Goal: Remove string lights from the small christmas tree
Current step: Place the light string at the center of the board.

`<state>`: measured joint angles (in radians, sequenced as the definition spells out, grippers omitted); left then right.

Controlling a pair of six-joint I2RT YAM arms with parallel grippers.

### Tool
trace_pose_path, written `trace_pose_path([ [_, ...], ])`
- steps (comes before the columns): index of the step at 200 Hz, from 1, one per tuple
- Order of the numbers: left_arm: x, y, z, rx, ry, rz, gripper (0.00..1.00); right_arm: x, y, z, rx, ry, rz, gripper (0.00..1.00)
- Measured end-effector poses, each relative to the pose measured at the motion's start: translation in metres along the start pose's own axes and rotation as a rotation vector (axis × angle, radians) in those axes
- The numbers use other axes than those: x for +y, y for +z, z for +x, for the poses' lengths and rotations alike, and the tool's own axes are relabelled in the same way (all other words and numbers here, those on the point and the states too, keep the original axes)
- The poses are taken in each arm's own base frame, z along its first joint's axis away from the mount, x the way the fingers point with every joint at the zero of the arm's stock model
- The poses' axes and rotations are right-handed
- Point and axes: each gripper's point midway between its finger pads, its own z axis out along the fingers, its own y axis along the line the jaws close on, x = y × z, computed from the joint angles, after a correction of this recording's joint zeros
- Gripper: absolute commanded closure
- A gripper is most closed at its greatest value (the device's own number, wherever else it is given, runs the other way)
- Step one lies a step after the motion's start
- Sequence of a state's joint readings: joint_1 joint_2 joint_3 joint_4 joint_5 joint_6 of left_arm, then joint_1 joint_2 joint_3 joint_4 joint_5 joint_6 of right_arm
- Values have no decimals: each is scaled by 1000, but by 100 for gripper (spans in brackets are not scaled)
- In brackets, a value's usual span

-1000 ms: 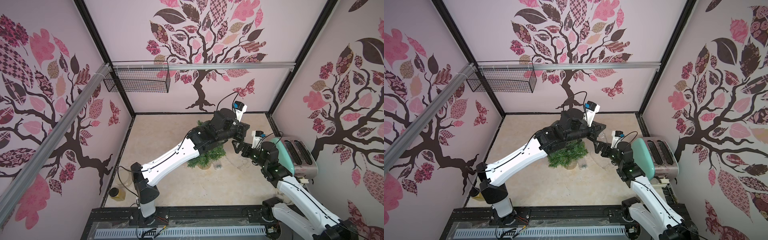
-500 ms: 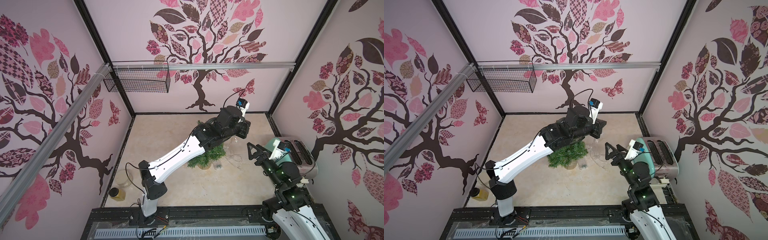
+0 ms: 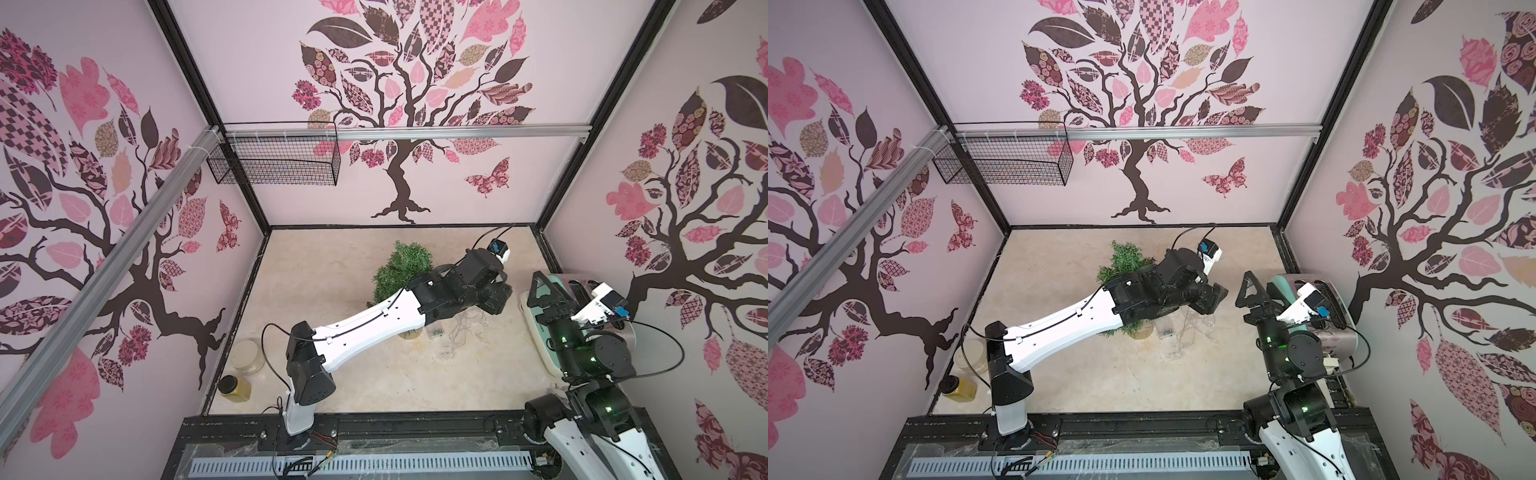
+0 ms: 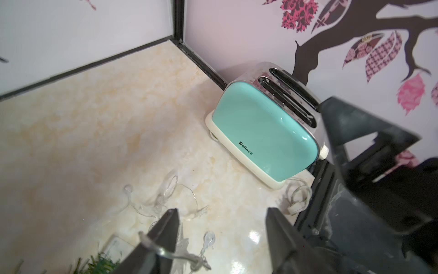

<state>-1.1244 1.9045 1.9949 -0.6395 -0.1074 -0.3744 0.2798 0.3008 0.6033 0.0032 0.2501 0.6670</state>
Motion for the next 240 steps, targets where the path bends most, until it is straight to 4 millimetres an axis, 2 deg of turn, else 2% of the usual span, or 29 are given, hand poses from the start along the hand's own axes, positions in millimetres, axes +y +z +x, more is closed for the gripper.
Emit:
trace_pose_path([
  [25, -1, 0, 0, -1, 4, 4, 2, 11, 4, -10, -3, -14, -8, 0],
  [48, -2, -3, -1, 9, 6, 6, 2, 4, 10, 0, 37, -36, 26, 0],
  [68, -6, -13, -11, 24, 11, 5, 2, -3, 14, 9, 83, -63, 68, 0],
  [88, -11, -19, -18, 45, 10, 14, 2, -3, 18, 7, 100, -80, 101, 0],
  [101, -9, -19, -5, 97, 9, 9, 2, -2, 19, 3, 95, -86, 113, 0],
  [134, 4, -6, 55, 299, -2, -35, 2, -7, 16, -6, 62, -103, 153, 0],
  [148, 9, -2, 73, 369, 0, -60, 2, -8, 15, -11, 47, -110, 169, 0],
  [197, 15, 12, 116, 523, 94, -163, 2, -7, 12, -23, 6, -112, 186, 0],
  [214, 15, 9, 130, 565, 151, -196, 2, -8, 12, -23, 5, -113, 189, 0],
  [240, 18, 1, 138, 588, 252, -251, 2, -8, 12, -23, 3, -114, 193, 0],
])
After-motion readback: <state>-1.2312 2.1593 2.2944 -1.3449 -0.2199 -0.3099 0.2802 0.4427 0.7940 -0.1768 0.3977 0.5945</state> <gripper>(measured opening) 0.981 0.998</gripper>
